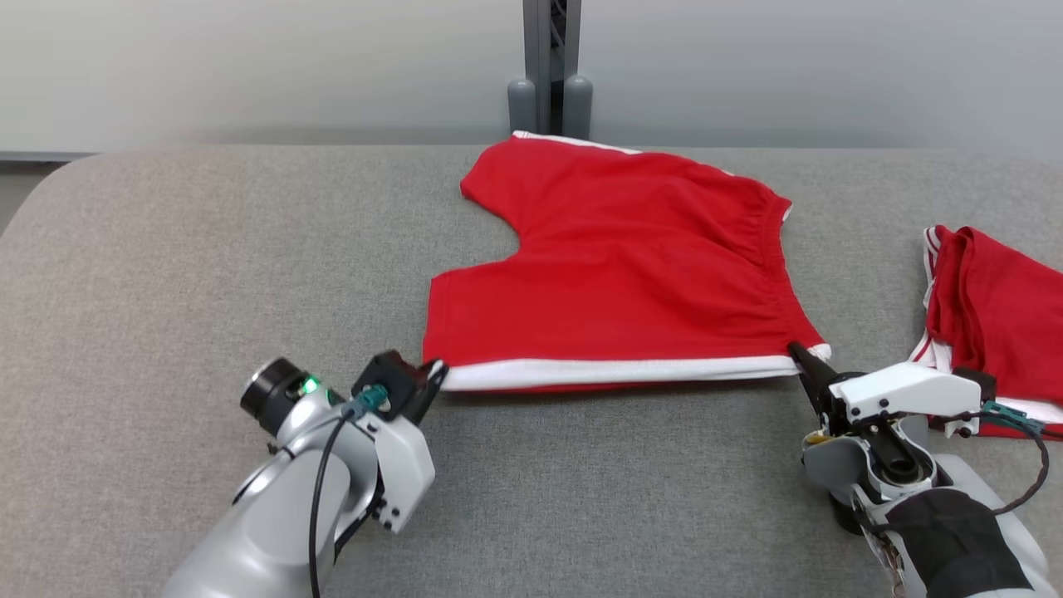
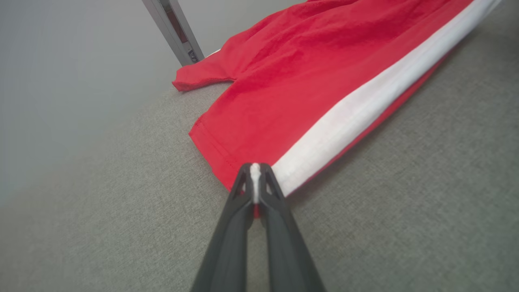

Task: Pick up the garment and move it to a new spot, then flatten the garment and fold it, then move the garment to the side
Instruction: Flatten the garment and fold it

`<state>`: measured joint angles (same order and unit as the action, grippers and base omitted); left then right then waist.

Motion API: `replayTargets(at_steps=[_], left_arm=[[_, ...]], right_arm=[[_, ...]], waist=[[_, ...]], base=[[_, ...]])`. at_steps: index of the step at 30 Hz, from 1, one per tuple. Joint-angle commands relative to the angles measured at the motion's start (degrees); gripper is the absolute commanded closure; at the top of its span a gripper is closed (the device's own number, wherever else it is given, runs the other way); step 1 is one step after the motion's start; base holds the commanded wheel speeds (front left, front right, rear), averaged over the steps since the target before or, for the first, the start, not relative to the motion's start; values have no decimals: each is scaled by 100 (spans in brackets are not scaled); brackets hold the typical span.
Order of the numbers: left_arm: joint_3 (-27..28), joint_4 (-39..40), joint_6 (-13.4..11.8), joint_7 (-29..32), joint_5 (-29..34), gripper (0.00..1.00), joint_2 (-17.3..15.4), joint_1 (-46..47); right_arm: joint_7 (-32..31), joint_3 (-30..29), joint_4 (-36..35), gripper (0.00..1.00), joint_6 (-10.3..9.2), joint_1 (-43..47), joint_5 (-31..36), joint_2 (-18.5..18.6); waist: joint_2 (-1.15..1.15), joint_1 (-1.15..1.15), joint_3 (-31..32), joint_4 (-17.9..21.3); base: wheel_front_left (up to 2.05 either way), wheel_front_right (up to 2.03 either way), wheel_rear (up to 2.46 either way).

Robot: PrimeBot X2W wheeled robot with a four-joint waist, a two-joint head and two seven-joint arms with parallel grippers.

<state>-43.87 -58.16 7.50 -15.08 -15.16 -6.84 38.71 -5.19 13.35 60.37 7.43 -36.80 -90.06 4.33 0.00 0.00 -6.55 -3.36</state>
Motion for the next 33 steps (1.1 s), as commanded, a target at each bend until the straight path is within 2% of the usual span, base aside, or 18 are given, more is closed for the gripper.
replayTargets(at_steps=[1,9,13,20,25,29,33], left_arm=[[-87,-86,-8,-1,-65,100,-95,-106],[-948,-105,-8,471,-687,100,-294,-395],[-1449,161,-7,732,-1008,100,-541,-521],[-2147,855,-8,1144,-1539,100,-1111,-640],[-2468,1386,-9,1415,-1791,100,-1504,-732],[-2524,1721,-9,1573,-1904,100,-1774,-844],[-2511,2091,-144,1696,-2007,100,-2018,-1037]], right_arm=[[-31,-1,53,100,11,109,39,105],[-188,106,173,100,11,297,113,124],[-339,203,105,100,11,446,183,153],[-633,311,473,100,11,657,258,247],[-878,339,668,100,7,757,227,248],[-1107,255,777,100,6,852,116,281],[-1506,110,993,100,6,880,-110,247]], waist=[[0,0,59,14],[0,0,366,-8],[0,0,512,-46],[0,0,805,-138],[0,0,929,-155],[0,0,987,-161],[0,0,1019,-145]], base=[[0,0,0],[0,0,0],[0,0,0],[0,0,0],[0,0,0],[0,0,0],[0,0,0]])
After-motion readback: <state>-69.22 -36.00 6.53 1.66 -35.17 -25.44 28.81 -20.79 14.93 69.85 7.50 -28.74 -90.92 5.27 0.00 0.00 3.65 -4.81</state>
